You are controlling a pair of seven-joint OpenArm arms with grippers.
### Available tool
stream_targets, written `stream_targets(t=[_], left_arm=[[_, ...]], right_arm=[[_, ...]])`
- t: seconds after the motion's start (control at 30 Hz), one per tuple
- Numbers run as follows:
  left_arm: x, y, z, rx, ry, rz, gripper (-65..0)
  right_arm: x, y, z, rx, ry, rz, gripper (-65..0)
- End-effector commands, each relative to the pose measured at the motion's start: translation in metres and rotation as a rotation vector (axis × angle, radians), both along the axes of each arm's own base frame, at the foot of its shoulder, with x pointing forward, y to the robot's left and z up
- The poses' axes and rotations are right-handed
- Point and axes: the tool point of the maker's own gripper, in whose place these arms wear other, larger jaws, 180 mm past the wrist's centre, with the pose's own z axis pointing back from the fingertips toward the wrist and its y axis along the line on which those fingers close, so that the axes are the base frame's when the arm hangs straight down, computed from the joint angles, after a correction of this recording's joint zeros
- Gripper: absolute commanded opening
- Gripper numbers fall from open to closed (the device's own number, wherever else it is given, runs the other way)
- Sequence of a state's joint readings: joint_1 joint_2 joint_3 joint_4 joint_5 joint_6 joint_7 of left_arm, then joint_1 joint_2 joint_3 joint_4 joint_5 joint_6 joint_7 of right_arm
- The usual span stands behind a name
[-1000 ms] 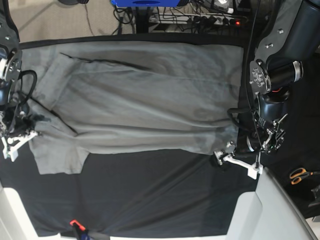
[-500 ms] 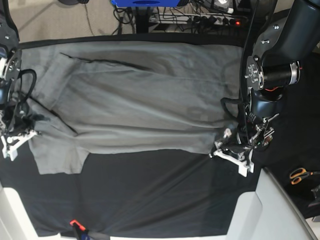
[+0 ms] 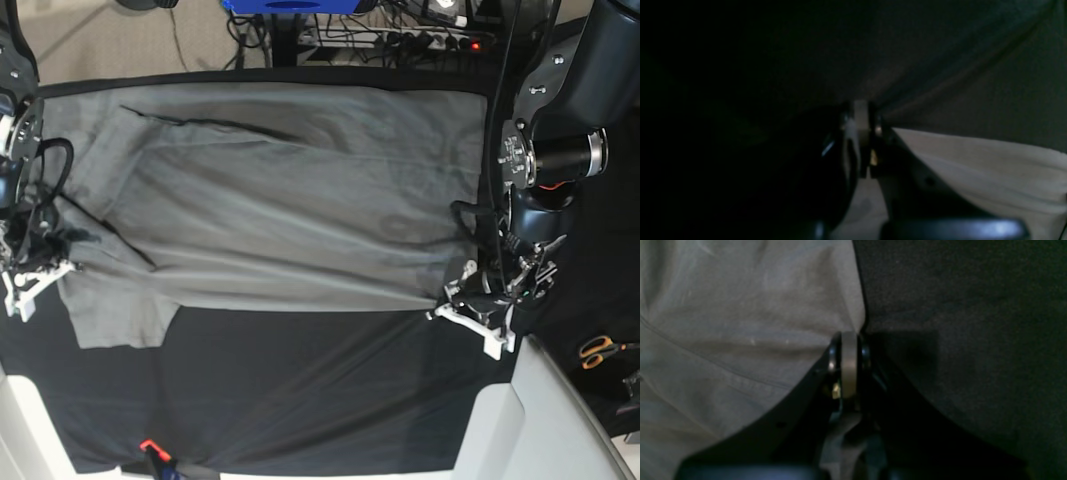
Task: Fold the T-shirt properly
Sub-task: 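Hold both side edges and fold the shirt's lower part over with both grippers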
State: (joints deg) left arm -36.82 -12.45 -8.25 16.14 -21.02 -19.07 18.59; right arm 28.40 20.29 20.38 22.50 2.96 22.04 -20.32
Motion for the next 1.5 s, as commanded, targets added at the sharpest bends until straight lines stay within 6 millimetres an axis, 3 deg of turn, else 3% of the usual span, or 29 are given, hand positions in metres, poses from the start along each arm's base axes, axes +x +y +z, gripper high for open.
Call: stream_targets(t=[0.0,0.13,0.3,0.97,1.33,1.47], left_arm=[[0.028,0.014,0.033,0.022,-0.096,0.019,-65.0],[0.038,0.026,0.054,0.058,-0.125,-0.004,-65.0],[0.048,0.036,0.079,0.096,-0.165,-0.026,-65.0],[0.044,0.030,0.074,0.078,-0.155,-0.029,-65.0],[0.048,0.026,0.094,0.112,-0.190,-0.073,-65.0],[0.044,0.025,0.094,0.123,-0.199,-0.082,-65.0]], right_arm=[[0.016,-0.012,0.019,-0.027,-0.048,-0.006,-65.0],[0.041,-0.006,0.043,-0.057,-0.136,0.019,-65.0],[0.055,-0.002,0.060,-0.077,-0.196,0.034,-65.0],[0.086,-0.005,0.098,-0.116,-0.421,0.020,-65.0],[0.091,-0.005,0.105,-0.122,-0.469,0.023,-65.0],[0.092,0.006,0.105,-0.090,-0.477,0.075,-65.0]])
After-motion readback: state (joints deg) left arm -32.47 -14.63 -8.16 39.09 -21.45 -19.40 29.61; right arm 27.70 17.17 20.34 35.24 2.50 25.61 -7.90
